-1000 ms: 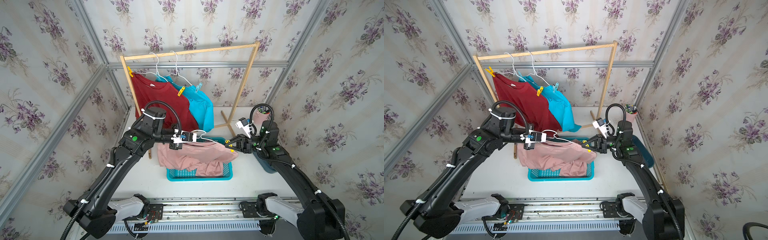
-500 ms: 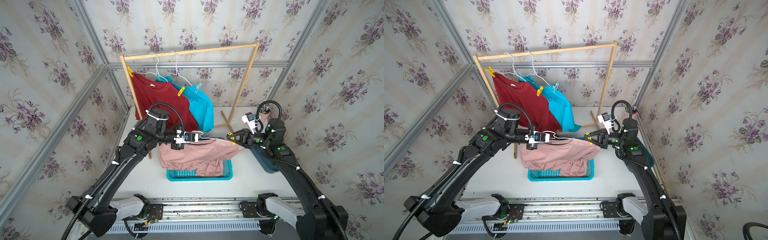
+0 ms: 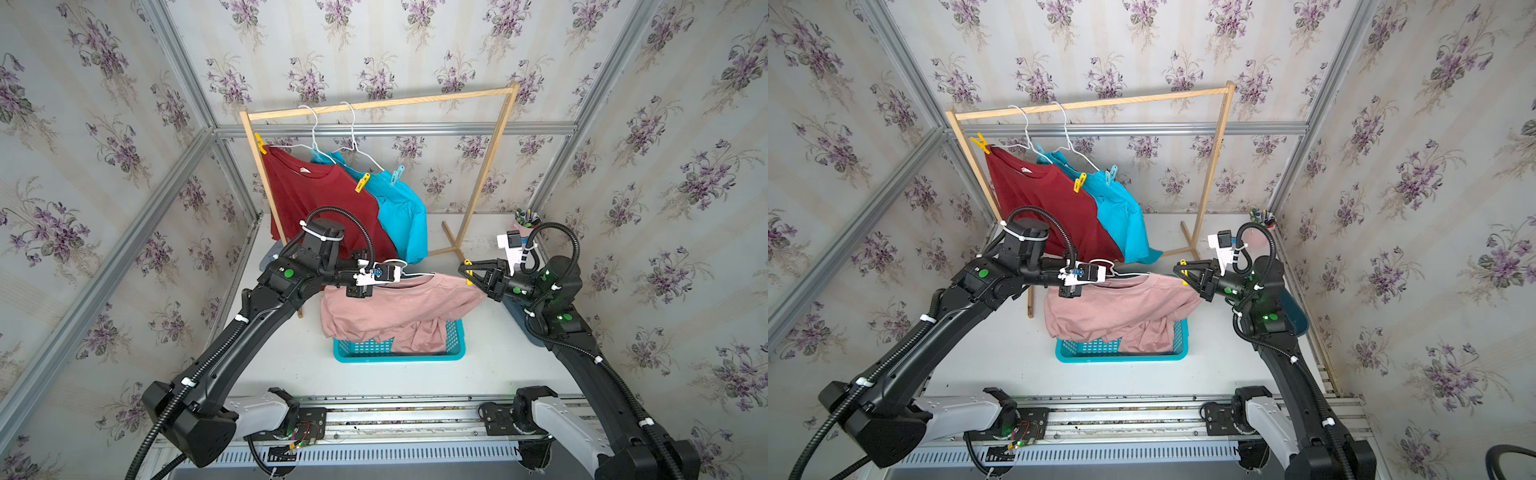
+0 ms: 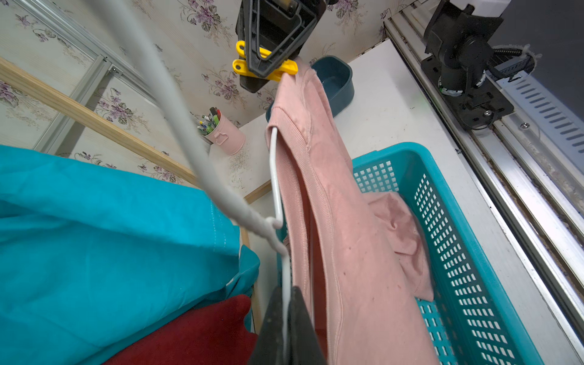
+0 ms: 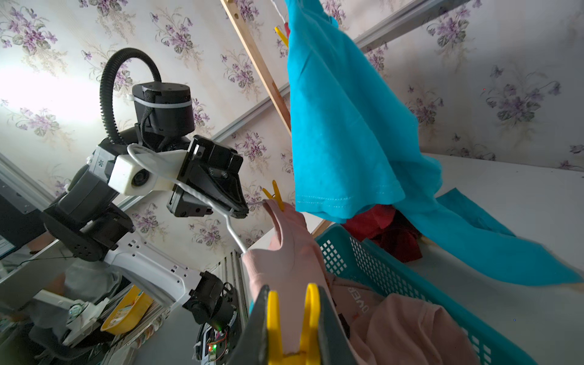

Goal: Remove the clothespins securing t-shirts to the hanger
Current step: Remove the clothespin from the hanger, then place the clothespin in the storage box.

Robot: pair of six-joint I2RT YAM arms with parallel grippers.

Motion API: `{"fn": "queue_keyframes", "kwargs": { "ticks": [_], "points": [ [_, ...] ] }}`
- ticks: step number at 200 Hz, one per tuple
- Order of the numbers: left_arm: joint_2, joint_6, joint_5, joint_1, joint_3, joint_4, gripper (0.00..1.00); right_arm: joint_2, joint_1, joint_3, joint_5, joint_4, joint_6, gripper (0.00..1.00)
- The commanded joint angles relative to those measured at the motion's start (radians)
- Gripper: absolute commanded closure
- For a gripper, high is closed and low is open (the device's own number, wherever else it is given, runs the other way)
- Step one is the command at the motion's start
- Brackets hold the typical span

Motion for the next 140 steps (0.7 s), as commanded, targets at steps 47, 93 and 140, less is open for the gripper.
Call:
{"fn": "queue_keyframes", "kwargs": {
  "ticks": [47,93,140],
  "points": [
    [-0.006,0.046,-0.1,0.003,-0.038,-0.12,1.0,-0.027,-0.007,0.043,0.322,0.018,-0.027,1.0],
    [0.028,0.02,-0.1,0.0,0.001,-0.117,1.0,-0.045,-0.013,0.055,0.587,-0.187,-0.142,1.0],
    [0.072,-0.013,-0.043,-0.017,0.064,-0.096,1.0,-0.01,-0.233,-0.033,0.907,-0.383,-0.088,1.0]
  ]
}}
